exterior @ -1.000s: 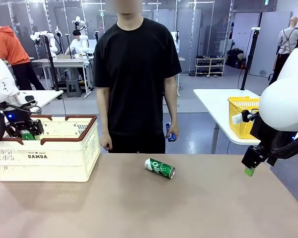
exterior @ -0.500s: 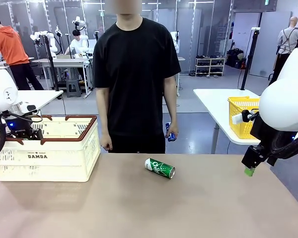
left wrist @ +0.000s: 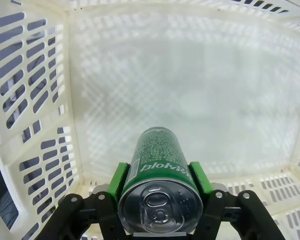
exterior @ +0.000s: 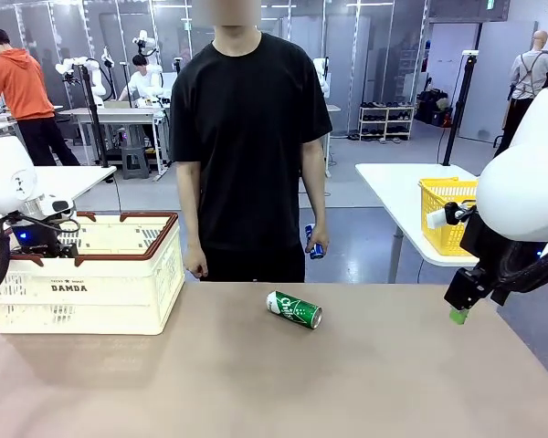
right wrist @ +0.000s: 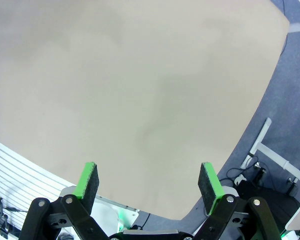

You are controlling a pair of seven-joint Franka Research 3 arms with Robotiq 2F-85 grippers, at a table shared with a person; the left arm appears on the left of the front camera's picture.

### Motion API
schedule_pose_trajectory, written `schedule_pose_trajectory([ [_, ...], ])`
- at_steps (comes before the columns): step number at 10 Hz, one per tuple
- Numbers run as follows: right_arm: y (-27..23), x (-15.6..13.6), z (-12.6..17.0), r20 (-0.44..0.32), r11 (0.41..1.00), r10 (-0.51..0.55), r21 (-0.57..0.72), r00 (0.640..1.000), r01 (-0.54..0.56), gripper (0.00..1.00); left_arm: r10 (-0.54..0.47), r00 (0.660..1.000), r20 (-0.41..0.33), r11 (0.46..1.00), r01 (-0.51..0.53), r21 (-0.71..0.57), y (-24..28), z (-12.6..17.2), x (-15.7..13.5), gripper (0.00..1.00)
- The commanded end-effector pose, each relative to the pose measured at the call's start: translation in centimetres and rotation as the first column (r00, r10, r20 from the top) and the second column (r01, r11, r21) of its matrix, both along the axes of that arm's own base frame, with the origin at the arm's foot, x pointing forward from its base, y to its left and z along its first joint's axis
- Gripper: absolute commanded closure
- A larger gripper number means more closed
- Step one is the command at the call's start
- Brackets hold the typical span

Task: Place the drinks into the Shopping basket.
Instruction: Pick up one drink and place it into the Shopping basket.

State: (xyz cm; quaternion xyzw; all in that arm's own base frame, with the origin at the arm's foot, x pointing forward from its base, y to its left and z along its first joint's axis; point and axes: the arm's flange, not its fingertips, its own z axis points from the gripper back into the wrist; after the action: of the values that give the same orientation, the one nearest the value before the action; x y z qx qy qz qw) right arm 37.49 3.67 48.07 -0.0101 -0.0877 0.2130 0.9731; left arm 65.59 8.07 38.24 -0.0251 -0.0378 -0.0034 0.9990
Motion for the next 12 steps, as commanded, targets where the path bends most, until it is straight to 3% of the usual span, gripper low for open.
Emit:
schedule_pose_trajectory([
  [1,-0.1,0.0,0.1,-0.002,1.0,0.012,-0.004,1.0,-0.012,0.0,-0.007,0.999,0.031,1.0,0.007,0.001,0.2,-0.4,0.1,0.4],
  [4,-0.1,0.0,0.1,-0.002,1.0,0.012,-0.004,1.0,-0.012,0.0,-0.019,0.999,0.032,1.0,0.019,0.01,-0.2,0.0,-0.4,0.36],
  [6,-0.1,0.0,0.1,-0.002,1.0,0.012,-0.004,1.0,-0.012,0.0,-0.015,1.0,0.023,1.0,0.014,0.004,-0.3,0.2,-0.5,0.24],
  [8,-0.1,0.0,0.1,-0.002,1.0,0.012,-0.004,1.0,-0.012,0.0,-0.008,1.0,0.029,1.0,0.008,0.005,-0.1,0.9,-0.9,0.04],
  [9,-0.1,0.0,0.1,-0.002,1.0,0.012,-0.004,1.0,-0.012,0.0,-0.007,0.999,0.043,1.0,0.006,0.007,-0.1,1.7,-1.1,0.0],
  [12,-0.1,0.0,0.1,-0.002,1.0,0.012,-0.004,1.0,-0.012,0.0,-0.026,0.998,0.064,0.999,0.025,0.028,-0.9,4.6,-1.9,0.0],
])
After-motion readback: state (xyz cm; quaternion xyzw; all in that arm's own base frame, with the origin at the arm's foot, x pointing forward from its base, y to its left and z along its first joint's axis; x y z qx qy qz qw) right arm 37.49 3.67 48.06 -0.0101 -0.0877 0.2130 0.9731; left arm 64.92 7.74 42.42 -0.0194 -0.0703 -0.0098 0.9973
